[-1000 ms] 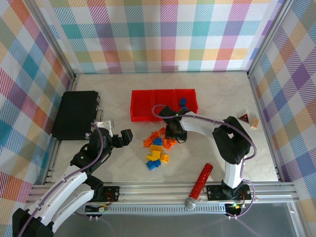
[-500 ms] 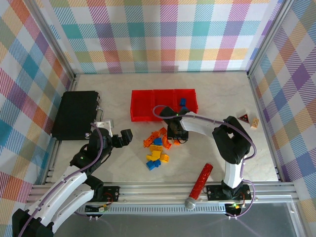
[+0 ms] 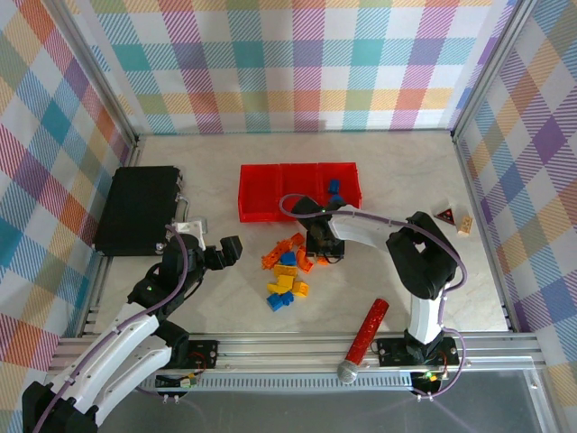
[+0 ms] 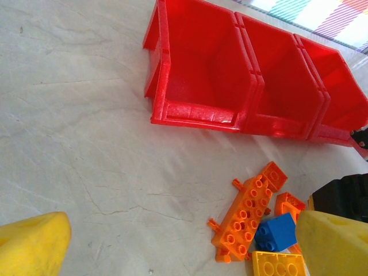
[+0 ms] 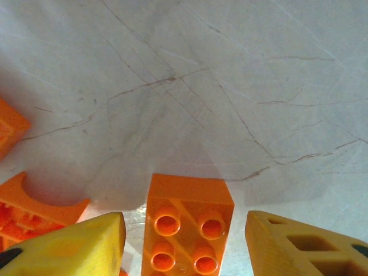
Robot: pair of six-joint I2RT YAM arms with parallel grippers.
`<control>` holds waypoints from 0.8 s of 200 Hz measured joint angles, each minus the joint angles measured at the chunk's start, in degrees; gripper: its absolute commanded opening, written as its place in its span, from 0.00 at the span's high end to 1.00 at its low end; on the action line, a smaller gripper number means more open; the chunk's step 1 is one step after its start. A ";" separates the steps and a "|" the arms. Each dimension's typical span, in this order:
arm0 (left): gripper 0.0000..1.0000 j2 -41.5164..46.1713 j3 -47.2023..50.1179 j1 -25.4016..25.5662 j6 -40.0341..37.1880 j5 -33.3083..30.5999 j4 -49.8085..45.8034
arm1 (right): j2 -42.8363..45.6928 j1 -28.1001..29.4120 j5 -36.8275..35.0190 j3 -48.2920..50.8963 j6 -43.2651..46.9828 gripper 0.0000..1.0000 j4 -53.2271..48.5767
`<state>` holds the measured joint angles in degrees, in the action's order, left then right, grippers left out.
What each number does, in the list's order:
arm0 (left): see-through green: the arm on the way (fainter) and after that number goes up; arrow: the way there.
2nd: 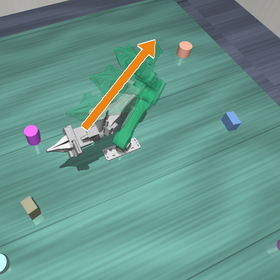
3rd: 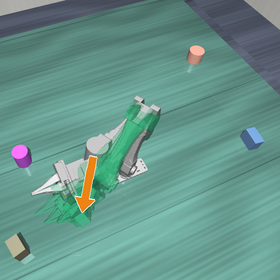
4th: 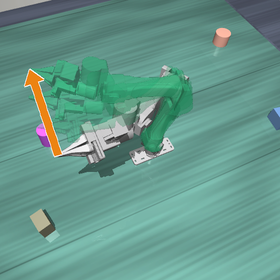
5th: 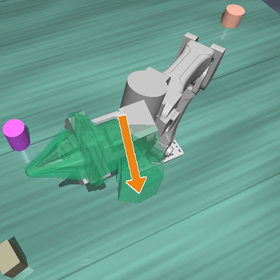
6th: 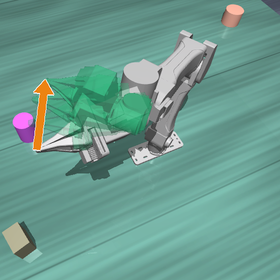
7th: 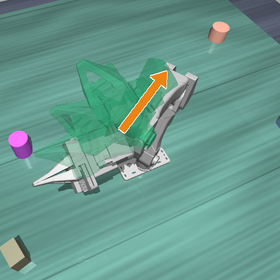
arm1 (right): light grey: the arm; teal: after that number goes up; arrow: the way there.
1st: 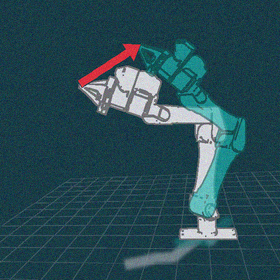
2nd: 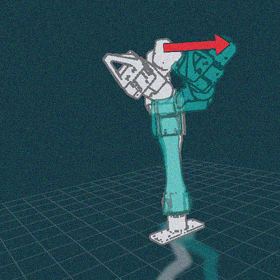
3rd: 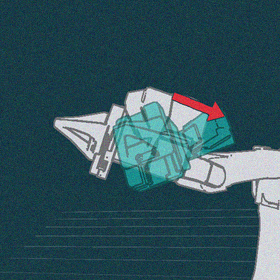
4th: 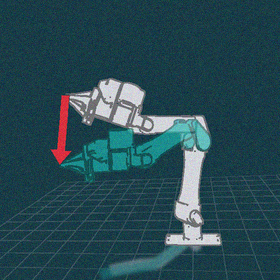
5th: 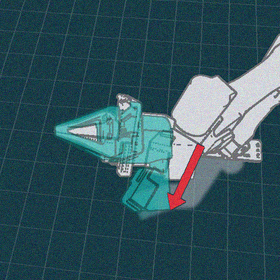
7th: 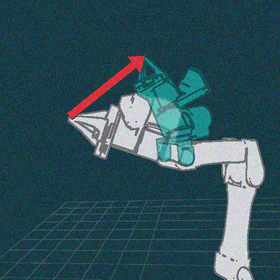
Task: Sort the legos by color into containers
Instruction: Pick up the lego from the center of the table.
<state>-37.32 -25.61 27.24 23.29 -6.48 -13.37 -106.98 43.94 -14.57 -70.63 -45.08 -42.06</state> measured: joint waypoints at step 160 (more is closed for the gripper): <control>0.00 -0.02 0.00 0.00 0.00 0.02 0.00 | 1.95 -0.42 0.04 0.72 2.60 0.71 1.92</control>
<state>-37.34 -25.61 27.24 23.29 -6.46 -13.37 -105.03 43.53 -14.52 -69.91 -42.48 -40.14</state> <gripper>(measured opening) 0.996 0.340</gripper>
